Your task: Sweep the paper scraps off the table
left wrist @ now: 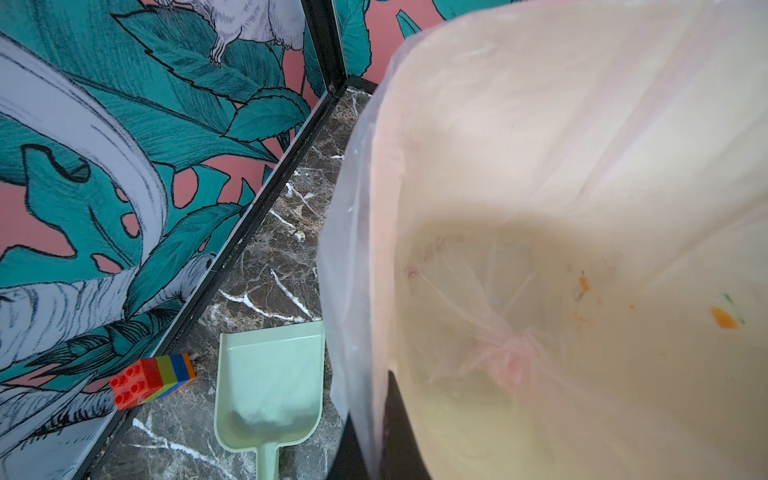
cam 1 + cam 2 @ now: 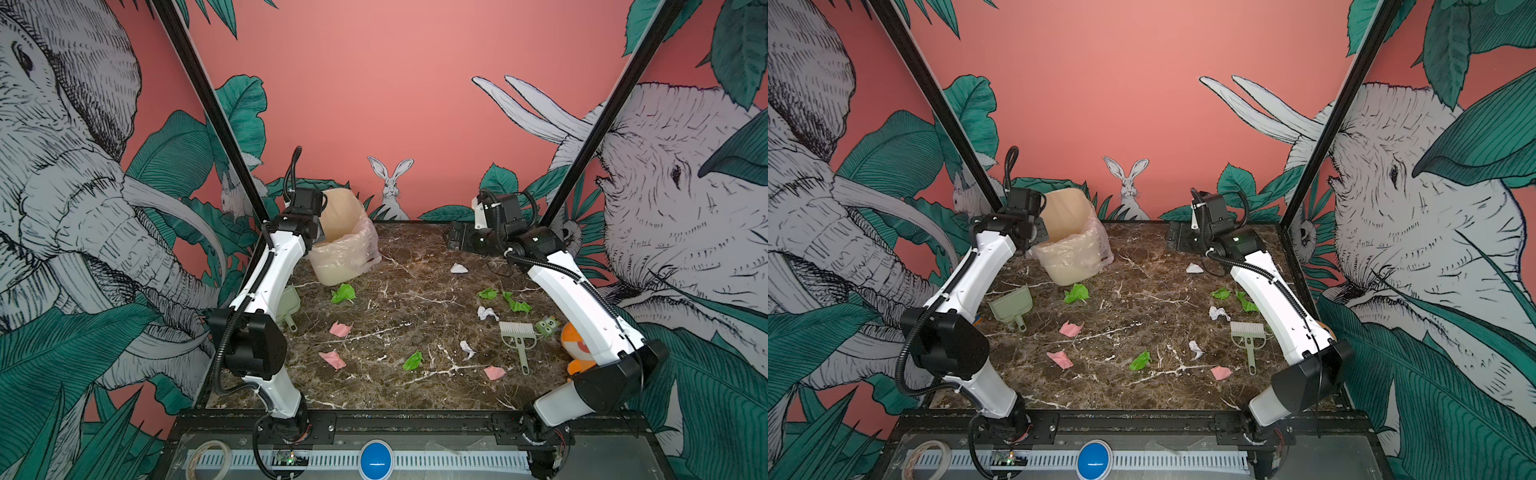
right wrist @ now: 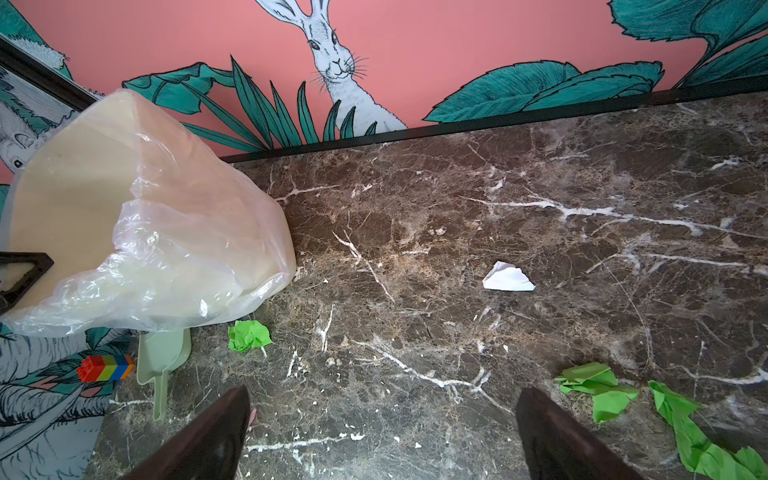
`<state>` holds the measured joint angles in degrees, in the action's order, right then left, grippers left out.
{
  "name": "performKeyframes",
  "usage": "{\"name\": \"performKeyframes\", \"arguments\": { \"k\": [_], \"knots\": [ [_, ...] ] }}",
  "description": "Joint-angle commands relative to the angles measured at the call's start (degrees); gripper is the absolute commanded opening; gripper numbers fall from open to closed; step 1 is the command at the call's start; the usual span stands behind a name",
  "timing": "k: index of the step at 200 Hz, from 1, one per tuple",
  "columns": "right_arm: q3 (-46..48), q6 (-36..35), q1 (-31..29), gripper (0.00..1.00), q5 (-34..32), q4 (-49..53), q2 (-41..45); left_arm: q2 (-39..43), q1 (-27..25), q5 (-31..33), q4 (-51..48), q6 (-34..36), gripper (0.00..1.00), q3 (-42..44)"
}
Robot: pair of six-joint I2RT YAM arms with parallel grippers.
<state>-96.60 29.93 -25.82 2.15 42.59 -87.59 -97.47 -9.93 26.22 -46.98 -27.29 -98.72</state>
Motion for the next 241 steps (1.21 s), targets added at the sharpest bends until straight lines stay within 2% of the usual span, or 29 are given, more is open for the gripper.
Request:
{"name": "performKeyframes", "arguments": {
  "k": [1, 85, 148, 187, 206, 241],
  "knots": [
    [-0.9, -0.3, 0.1, 0.99, -0.3, 0.0, 0.3, 2.9, 0.4, 3.1, 1.6, -0.5, 0.02, 0.1],
    [-1.0, -0.9, 0.1, 0.99, -0.3, 0.7, 0.0, 6.6, 0.4, 3.8, 2.5, 2.2, 0.56, -0.4],
    [1.8, -3.2, 0.3, 0.99, -3.3, 2.2, 1.8, 13.0, -0.4, 0.9, 2.1, 7.3, 0.89, 1.6],
    [6.4, -3.4, 3.4, 0.99, -4.7, 5.8, 5.3, 20.7, -5.6, -0.6, 7.6, 15.1, 0.95, 9.0],
    [11.5, -2.5, 6.6, 0.99, -4.3, 7.4, 8.6, 22.3, -10.1, 0.0, 6.2, 17.8, 0.99, 10.4],
    [24.7, -0.8, 12.3, 0.99, -4.7, 10.2, 16.3, 22.3, -19.9, 0.6, 2.4, 18.0, 1.00, 11.6]
  ]
}}
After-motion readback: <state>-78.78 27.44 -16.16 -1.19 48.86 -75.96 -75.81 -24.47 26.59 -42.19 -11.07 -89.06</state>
